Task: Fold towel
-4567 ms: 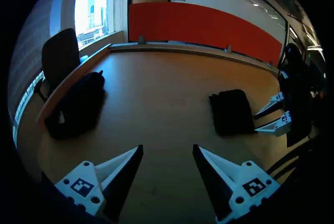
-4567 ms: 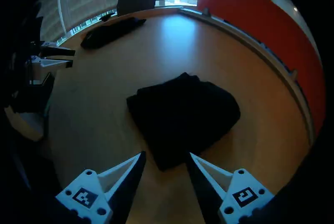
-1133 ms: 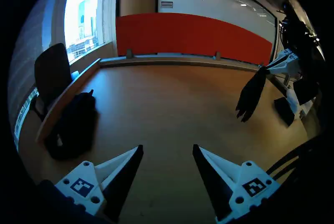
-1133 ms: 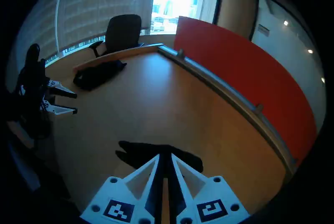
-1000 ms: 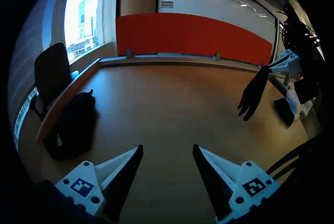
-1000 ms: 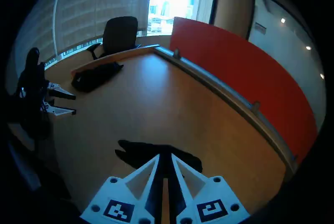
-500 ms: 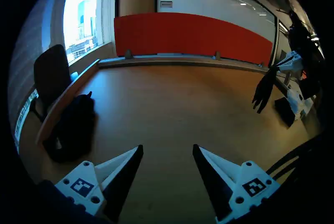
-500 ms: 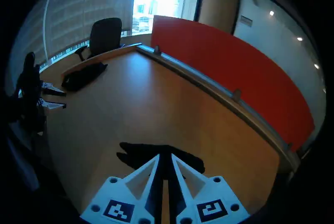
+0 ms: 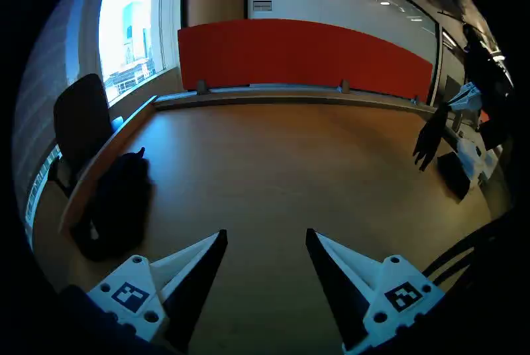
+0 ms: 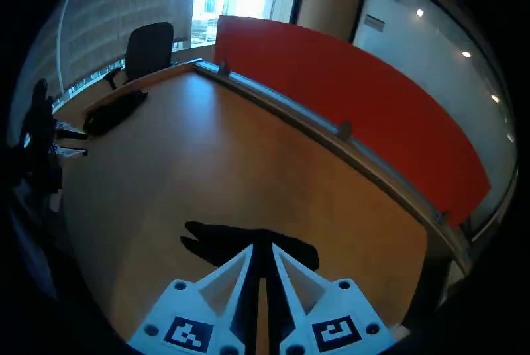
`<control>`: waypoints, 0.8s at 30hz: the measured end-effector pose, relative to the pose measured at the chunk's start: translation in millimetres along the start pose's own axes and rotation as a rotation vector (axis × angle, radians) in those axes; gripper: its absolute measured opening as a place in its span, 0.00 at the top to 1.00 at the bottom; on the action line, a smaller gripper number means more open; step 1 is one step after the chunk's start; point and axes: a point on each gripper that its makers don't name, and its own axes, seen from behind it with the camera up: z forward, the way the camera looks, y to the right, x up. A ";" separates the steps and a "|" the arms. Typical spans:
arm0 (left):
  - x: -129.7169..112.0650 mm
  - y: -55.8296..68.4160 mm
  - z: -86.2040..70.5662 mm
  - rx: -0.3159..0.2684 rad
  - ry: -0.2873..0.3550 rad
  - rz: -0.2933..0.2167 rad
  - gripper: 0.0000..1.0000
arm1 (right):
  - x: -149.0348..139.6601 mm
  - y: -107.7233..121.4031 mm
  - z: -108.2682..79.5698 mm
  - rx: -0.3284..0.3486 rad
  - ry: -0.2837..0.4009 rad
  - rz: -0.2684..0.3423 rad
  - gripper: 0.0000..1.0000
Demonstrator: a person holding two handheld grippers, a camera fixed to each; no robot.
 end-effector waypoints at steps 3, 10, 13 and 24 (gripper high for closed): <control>-0.2 1.8 0.2 0.002 -0.003 -0.002 0.13 | -7.1 18.1 -6.3 -0.021 -0.008 0.006 0.95; 0.8 4.6 0.9 0.008 -0.007 -0.004 0.13 | -25.2 58.9 -21.2 -0.065 -0.033 0.021 0.95; 0.9 6.0 1.5 0.009 -0.009 -0.002 0.13 | -33.0 74.7 -27.2 -0.084 -0.045 0.025 0.95; 2.9 11.8 3.7 0.013 -0.013 0.005 0.13 | -62.2 119.8 -40.0 -0.134 -0.089 0.056 0.95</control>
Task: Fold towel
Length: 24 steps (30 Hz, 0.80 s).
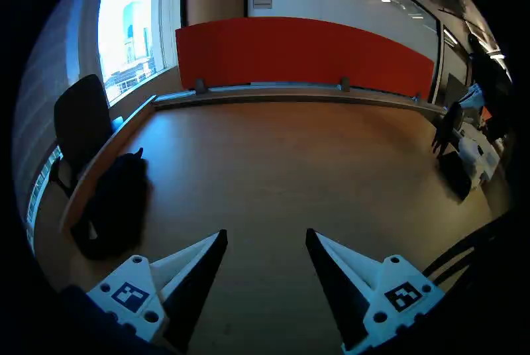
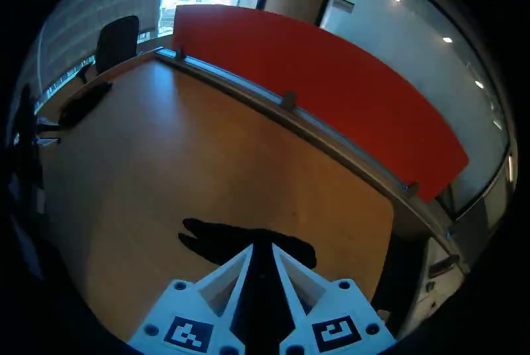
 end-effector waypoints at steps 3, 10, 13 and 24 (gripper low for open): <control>-0.4 1.4 1.0 0.002 -0.004 -0.001 0.13 | -6.0 9.7 1.5 -0.008 -0.010 0.010 0.95; 1.7 6.0 1.4 0.004 -0.004 0.006 0.13 | -16.3 26.3 4.2 -0.020 -0.027 0.022 0.95; 1.9 8.6 2.2 0.004 -0.006 0.008 0.13 | -21.1 29.8 5.2 -0.022 -0.035 0.024 0.95; 3.4 16.1 3.8 -0.003 -0.008 0.015 0.13 | -42.1 32.8 -2.0 -0.025 -0.059 0.037 0.95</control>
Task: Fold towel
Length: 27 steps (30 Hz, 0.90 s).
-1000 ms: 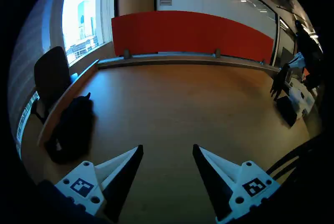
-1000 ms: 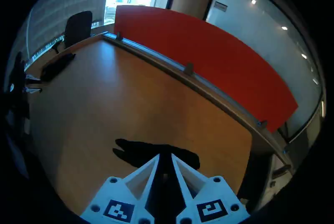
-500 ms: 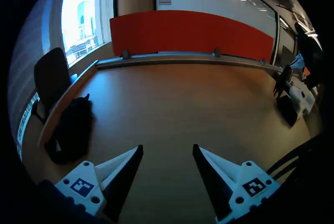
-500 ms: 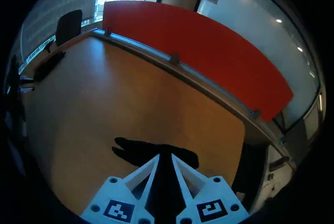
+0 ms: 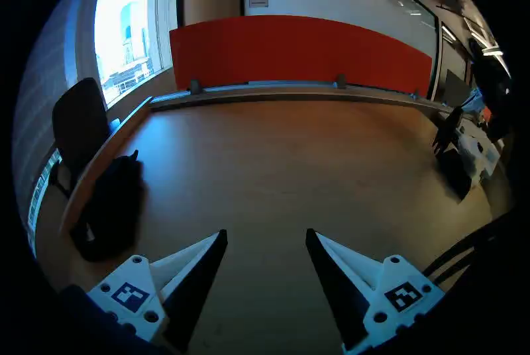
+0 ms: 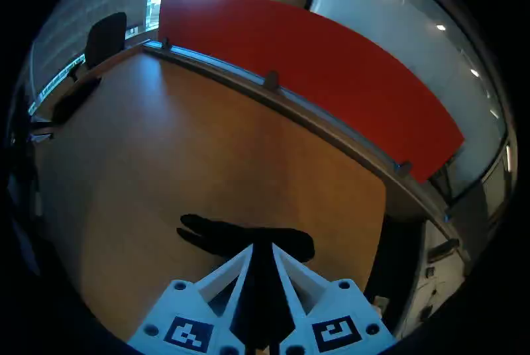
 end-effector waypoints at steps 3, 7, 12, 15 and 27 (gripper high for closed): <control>0.3 0.9 -0.2 -0.004 0.000 0.000 0.13 | -11.7 -1.2 -4.3 -0.003 -0.013 0.004 0.95; -0.3 0.8 -0.9 -0.007 -0.001 0.003 0.13 | -31.4 -3.5 -9.3 -0.006 -0.034 0.020 0.95; -1.4 -0.7 -2.0 -0.010 -0.004 0.008 0.13 | -60.8 -3.5 -15.1 -0.017 -0.070 0.041 0.95; -1.9 -2.0 -2.4 -0.011 -0.006 0.012 0.13 | -78.0 -1.8 -18.1 -0.029 -0.094 0.050 0.95; -3.2 -1.1 -2.4 -0.021 -0.009 0.027 0.13 | -132.4 -1.3 -23.8 -0.062 -0.181 0.077 0.95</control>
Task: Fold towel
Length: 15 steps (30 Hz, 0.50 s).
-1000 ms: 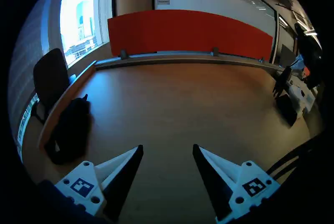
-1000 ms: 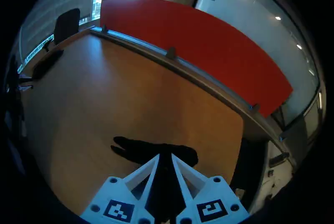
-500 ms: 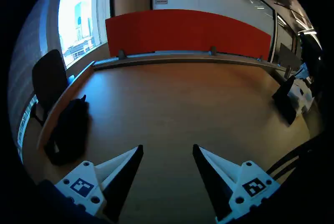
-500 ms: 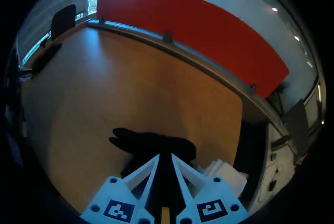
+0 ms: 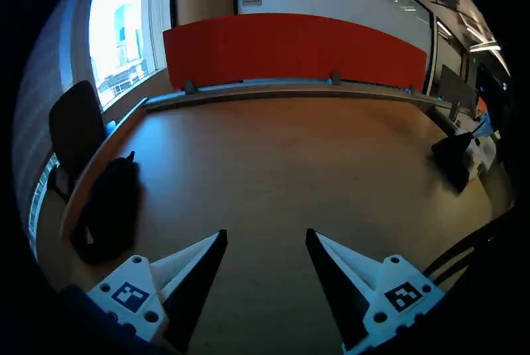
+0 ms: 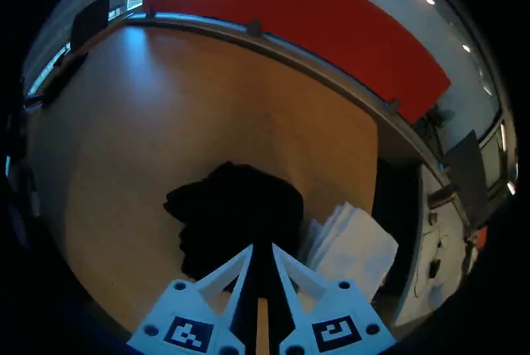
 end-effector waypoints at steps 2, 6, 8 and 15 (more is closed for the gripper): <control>0.0 -0.4 -0.5 0.000 0.001 0.002 0.13 | -8.3 0.5 1.6 -0.006 -0.015 0.008 0.95; -0.5 -1.7 -1.6 0.001 0.001 0.007 0.13 | -26.6 0.1 6.0 -0.014 -0.047 0.025 0.95; -1.0 -2.7 -2.0 0.003 0.000 0.007 0.13 | -34.8 -0.6 8.6 -0.017 -0.061 0.034 0.95; -0.9 -5.6 -3.6 0.009 0.000 0.009 0.13 | -59.9 -3.7 16.8 -0.024 -0.104 0.073 0.95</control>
